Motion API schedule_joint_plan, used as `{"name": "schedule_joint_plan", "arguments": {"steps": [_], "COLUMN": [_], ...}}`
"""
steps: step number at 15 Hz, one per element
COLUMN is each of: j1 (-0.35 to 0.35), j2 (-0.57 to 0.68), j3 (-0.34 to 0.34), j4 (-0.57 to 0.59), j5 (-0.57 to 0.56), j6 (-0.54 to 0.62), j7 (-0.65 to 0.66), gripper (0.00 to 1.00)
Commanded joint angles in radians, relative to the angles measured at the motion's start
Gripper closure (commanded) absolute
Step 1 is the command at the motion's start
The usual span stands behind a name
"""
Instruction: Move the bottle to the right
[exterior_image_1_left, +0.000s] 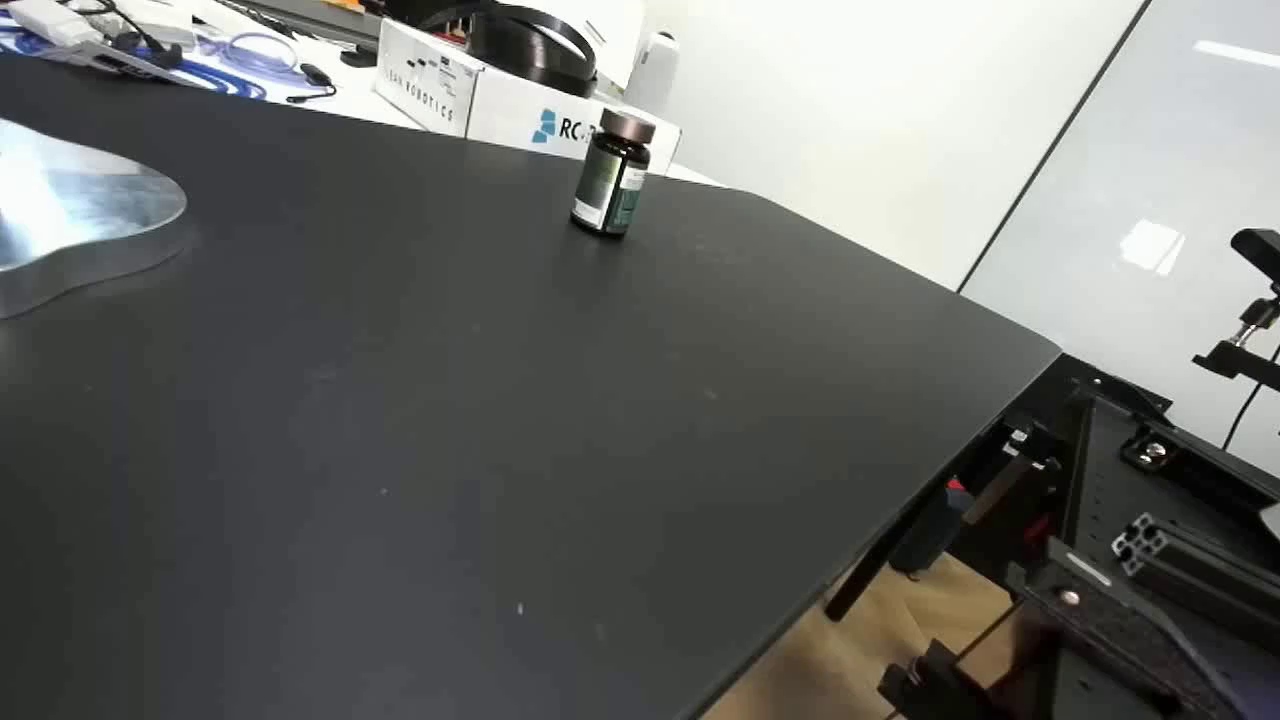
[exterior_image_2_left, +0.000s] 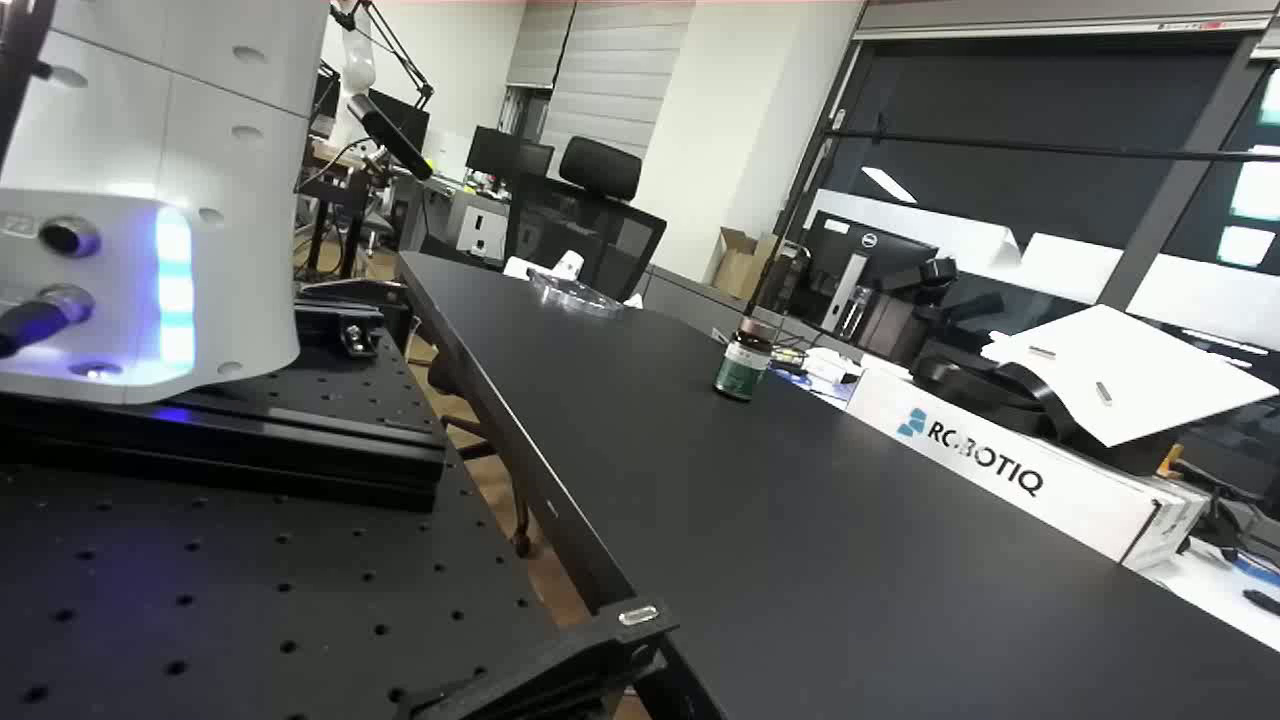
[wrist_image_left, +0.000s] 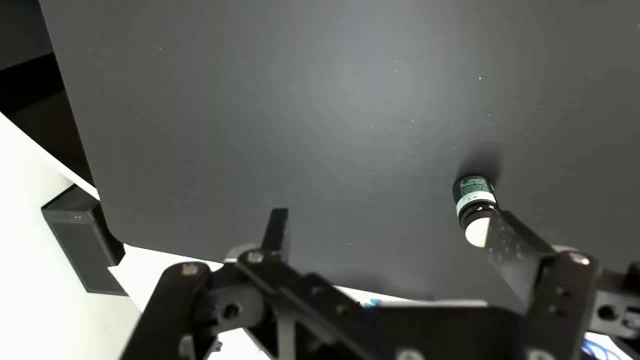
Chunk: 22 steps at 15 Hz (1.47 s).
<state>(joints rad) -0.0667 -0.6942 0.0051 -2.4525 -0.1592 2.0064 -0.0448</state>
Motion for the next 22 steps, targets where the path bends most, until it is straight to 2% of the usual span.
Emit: {"name": "schedule_joint_plan", "arguments": {"steps": [1,12,13,16,19,22], "j1": [0.010,0.010,0.016,0.011,0.014,0.038], "j2": [0.001,0.000,0.015,0.134,0.327,0.511], "j3": [-0.007,-0.007,-0.016,-0.029,-0.040,-0.033], "j4": [0.002,0.002,0.002,0.039,0.117,0.189], "j5": [-0.006,-0.006,0.007,0.011,0.031,0.095], "j6": [-0.001,0.002,0.029,0.165,0.312,0.363], "j7": [0.005,0.005,0.001,0.010,0.008,0.004], "gripper": [0.00,0.00,0.00,0.00,0.00,0.00]}}
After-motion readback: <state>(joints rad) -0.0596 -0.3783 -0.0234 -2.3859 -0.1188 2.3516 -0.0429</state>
